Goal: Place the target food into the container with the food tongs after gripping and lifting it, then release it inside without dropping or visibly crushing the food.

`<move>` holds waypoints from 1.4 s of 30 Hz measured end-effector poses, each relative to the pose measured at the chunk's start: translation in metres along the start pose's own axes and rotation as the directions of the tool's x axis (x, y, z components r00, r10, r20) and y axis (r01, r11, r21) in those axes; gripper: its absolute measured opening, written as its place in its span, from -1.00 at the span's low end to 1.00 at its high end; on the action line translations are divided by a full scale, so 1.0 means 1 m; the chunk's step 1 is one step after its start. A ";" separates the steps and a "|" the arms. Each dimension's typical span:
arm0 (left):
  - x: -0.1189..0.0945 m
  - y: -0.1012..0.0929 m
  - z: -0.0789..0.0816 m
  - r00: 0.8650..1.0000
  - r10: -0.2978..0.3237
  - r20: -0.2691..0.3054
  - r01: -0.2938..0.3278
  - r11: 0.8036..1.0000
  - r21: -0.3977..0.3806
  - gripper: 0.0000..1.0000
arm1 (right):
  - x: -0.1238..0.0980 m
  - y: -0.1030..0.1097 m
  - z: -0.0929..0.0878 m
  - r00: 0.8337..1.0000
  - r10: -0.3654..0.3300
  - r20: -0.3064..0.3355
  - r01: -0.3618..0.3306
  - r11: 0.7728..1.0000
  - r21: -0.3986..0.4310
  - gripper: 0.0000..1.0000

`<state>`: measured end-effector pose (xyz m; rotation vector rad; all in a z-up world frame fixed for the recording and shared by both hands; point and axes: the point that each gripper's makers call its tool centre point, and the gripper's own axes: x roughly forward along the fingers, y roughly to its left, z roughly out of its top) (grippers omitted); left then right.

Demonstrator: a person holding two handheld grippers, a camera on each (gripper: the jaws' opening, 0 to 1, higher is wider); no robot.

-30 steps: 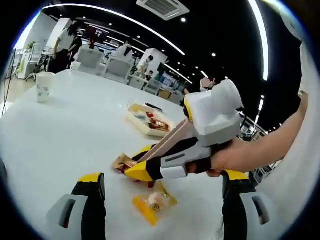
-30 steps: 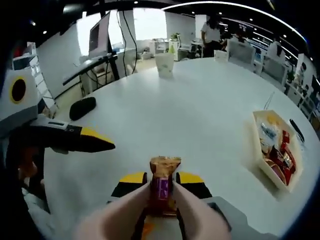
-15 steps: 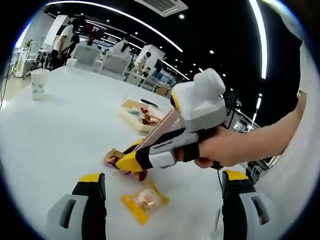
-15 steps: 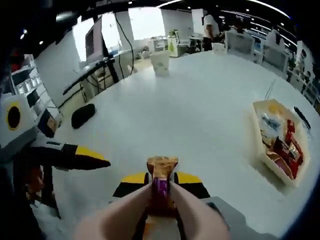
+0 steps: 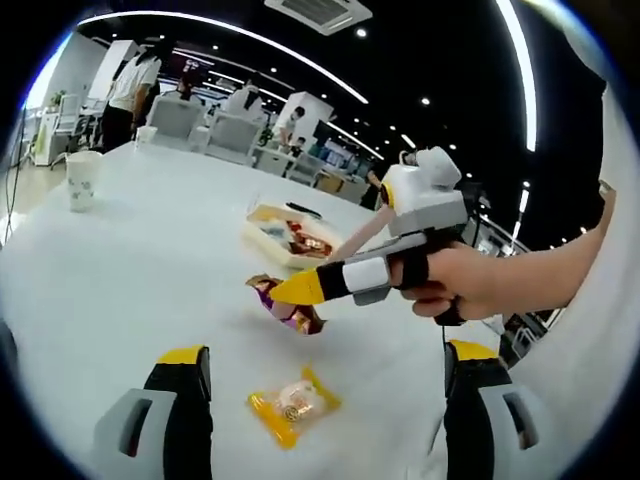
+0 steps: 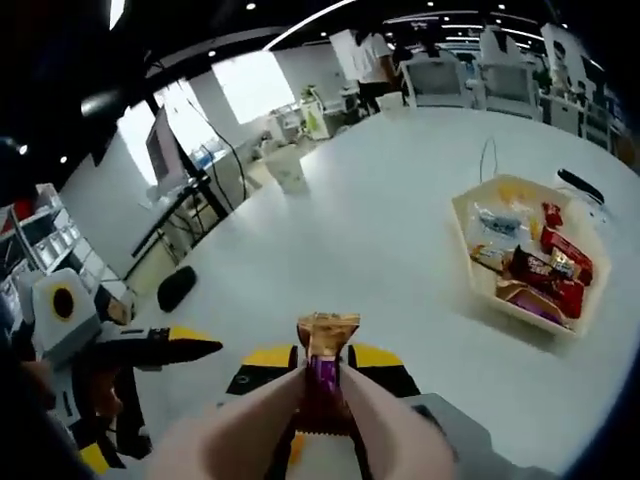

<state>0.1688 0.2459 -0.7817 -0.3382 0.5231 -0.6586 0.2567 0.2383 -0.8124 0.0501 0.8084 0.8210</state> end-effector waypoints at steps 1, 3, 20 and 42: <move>0.000 -0.001 0.001 1.000 -0.001 0.001 0.001 1.000 0.001 0.95 | 0.000 0.001 0.000 1.000 0.001 0.000 -0.001 1.000 -0.001 -0.63; 0.000 -0.005 0.001 1.000 0.000 0.003 0.000 1.000 0.007 0.95 | -0.001 0.003 0.000 1.000 0.004 0.004 -0.004 1.000 0.001 -0.63; -0.003 -0.006 0.002 1.000 0.005 -0.005 -0.005 1.000 0.018 0.96 | -0.024 0.003 0.006 0.999 -0.016 0.041 0.013 0.998 0.060 -0.62; 0.001 -0.005 0.004 1.000 -0.002 0.001 0.002 1.000 0.008 0.96 | -0.038 0.010 0.032 0.996 -0.010 0.088 0.009 1.000 0.002 -0.63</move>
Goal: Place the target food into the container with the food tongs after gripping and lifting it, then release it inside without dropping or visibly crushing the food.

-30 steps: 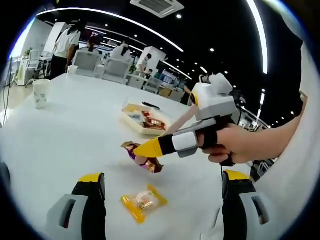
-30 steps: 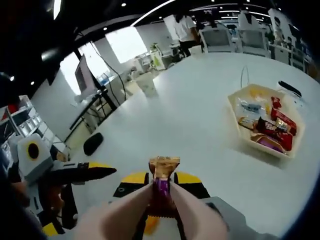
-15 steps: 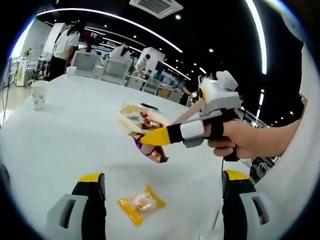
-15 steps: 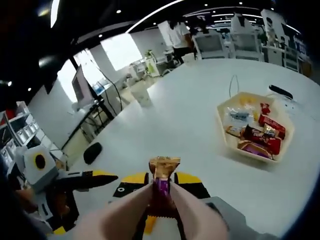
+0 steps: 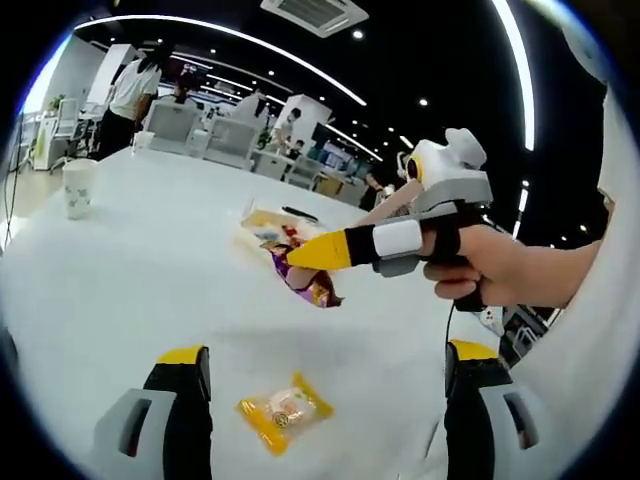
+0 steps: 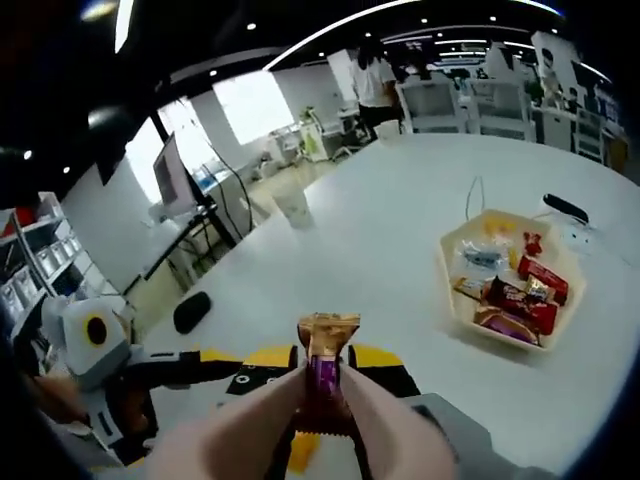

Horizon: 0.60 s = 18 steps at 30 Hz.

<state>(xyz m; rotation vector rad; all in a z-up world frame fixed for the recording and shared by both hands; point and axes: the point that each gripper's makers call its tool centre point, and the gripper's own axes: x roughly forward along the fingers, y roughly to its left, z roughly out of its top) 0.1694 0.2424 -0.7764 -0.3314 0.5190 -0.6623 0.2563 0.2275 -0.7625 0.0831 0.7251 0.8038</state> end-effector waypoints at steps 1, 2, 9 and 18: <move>0.000 0.000 0.000 1.000 -0.001 0.001 0.001 1.000 -0.001 0.96 | -0.001 0.000 0.001 1.000 0.000 0.002 0.000 1.000 0.001 -0.63; 0.001 0.000 0.001 1.000 -0.002 0.002 0.002 1.000 -0.002 0.96 | -0.001 0.000 0.002 1.000 0.000 0.005 0.000 1.000 0.000 -0.63; 0.003 -0.001 0.002 1.000 -0.007 0.001 0.007 1.000 0.001 0.96 | -0.005 -0.001 0.006 1.000 -0.004 0.013 0.004 1.000 -0.005 -0.63; 0.004 0.001 0.005 1.000 0.001 0.006 -0.001 1.000 0.003 0.96 | -0.014 -0.001 0.018 0.999 0.004 0.052 -0.002 1.000 -0.030 -0.63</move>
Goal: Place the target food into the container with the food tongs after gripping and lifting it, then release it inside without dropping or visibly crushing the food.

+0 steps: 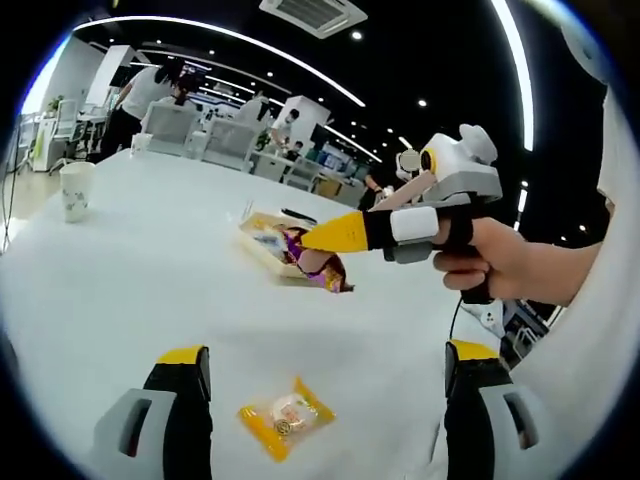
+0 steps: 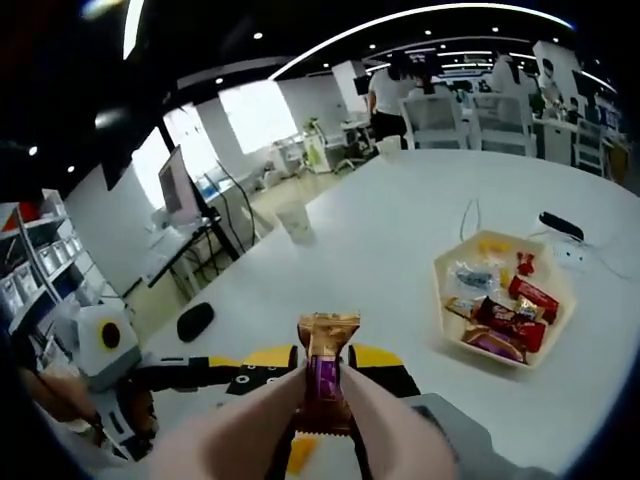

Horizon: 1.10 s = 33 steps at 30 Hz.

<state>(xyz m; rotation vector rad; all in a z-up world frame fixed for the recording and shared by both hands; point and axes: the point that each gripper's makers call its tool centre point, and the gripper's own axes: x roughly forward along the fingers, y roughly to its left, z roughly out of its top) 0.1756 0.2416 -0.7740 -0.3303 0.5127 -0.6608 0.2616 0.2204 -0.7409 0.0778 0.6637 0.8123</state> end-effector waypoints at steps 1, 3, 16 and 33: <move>0.000 0.000 0.000 1.000 0.001 -0.001 -0.001 1.000 0.001 0.96 | 0.000 0.000 0.001 1.000 0.000 0.001 0.000 1.000 -0.002 -0.63; 0.000 0.000 0.000 1.000 0.002 -0.001 -0.002 1.000 0.001 0.96 | -0.002 0.000 0.003 1.000 0.005 0.009 -0.005 1.000 0.001 -0.62; 0.003 -0.003 -0.003 1.000 -0.002 -0.003 0.002 1.000 0.001 0.96 | -0.013 -0.004 0.010 0.999 0.000 0.042 -0.001 1.000 0.018 -0.62; 0.007 -0.004 -0.004 1.000 -0.002 -0.020 0.002 1.000 -0.004 0.98 | -0.020 -0.004 0.028 0.996 0.014 0.091 -0.017 0.999 0.030 -0.62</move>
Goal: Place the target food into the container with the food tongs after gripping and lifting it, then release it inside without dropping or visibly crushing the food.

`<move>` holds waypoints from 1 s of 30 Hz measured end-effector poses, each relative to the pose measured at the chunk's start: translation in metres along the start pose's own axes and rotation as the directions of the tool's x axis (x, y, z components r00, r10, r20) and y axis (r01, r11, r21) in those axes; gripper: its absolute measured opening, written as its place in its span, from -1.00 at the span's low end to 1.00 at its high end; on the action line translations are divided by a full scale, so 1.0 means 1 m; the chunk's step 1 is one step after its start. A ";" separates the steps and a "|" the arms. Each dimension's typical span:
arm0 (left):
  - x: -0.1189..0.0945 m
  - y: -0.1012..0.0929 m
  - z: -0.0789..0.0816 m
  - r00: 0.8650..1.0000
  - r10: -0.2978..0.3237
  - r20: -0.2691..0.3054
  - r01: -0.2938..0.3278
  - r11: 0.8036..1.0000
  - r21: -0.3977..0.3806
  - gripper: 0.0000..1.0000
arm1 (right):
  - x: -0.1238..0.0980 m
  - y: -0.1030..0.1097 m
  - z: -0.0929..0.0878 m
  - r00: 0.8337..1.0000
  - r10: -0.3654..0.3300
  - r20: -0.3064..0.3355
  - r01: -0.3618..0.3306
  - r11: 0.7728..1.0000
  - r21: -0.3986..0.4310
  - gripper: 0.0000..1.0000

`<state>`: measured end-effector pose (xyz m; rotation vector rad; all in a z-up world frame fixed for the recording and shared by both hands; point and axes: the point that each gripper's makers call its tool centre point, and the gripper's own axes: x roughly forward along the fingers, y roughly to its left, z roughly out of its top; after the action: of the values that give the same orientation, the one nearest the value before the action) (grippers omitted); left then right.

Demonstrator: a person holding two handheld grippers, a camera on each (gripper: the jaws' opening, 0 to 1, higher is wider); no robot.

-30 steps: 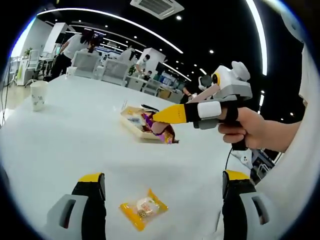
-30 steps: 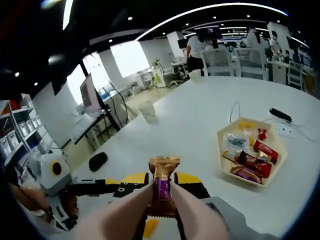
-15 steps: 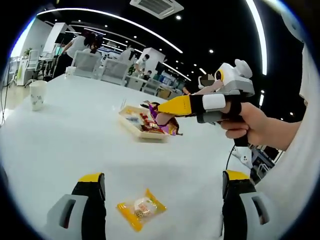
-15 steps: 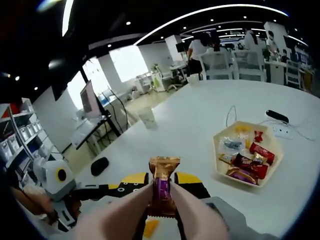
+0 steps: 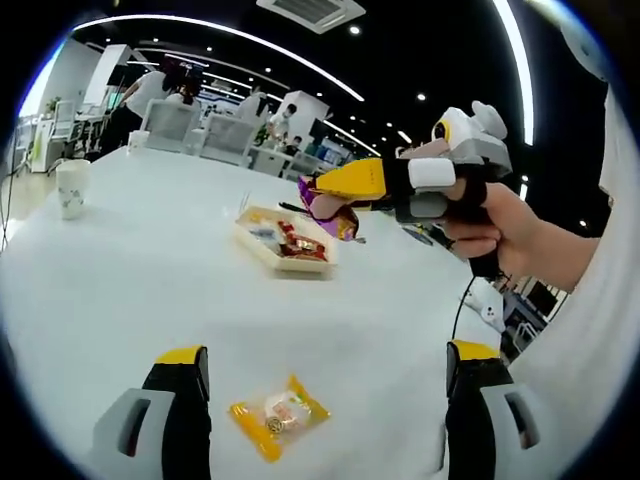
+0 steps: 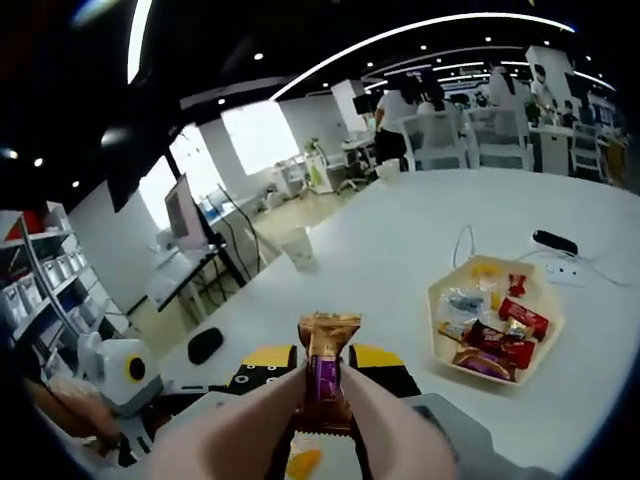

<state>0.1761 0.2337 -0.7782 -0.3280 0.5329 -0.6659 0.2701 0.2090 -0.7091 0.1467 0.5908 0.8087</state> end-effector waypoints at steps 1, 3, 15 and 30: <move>0.000 0.001 0.003 1.000 0.003 0.008 -0.003 1.000 -0.006 0.98 | 0.000 -0.001 0.000 1.000 0.001 -0.001 -0.001 1.000 0.002 -0.62; 0.001 0.005 0.008 1.000 0.017 0.022 -0.017 1.000 -0.017 0.98 | -0.001 -0.004 0.001 1.000 -0.001 -0.003 0.001 1.000 -0.001 -0.62; 0.013 -0.006 0.012 1.000 0.016 0.019 -0.016 1.000 -0.005 0.98 | -0.020 -0.025 0.013 0.999 -0.028 0.041 0.028 1.000 0.009 -0.62; 0.021 -0.028 0.036 0.999 -0.030 0.039 0.027 0.998 0.063 0.98 | -0.043 -0.031 0.024 0.995 -0.054 0.081 0.053 0.999 0.011 -0.62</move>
<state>0.1963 0.2033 -0.7441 -0.2904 0.4688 -0.7008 0.2797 0.1585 -0.6813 0.1704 0.5190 0.7450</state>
